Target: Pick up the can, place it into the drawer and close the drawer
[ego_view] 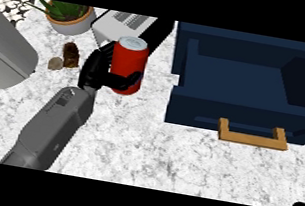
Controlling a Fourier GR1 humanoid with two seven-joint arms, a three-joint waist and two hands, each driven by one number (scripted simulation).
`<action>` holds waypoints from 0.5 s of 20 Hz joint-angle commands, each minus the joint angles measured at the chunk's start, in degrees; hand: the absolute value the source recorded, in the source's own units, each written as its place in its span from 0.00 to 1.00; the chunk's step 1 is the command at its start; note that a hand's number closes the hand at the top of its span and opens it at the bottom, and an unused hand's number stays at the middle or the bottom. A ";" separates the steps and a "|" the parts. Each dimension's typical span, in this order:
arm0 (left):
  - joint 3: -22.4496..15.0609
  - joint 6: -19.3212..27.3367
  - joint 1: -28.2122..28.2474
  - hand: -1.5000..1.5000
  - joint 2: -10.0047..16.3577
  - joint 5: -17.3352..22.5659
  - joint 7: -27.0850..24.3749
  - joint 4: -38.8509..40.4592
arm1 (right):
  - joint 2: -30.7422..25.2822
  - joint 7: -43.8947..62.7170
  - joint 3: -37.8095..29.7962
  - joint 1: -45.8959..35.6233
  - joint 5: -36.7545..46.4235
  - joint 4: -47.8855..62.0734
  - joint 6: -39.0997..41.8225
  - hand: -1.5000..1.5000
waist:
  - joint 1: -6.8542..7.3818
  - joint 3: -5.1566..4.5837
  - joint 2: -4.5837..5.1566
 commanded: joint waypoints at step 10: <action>-2.58 8.29 -20.52 1.00 -1.75 -1.46 21.72 -12.88 | -1.50 -1.18 -1.36 -1.19 0.13 3.34 0.78 0.00 | -0.56 0.15 -0.23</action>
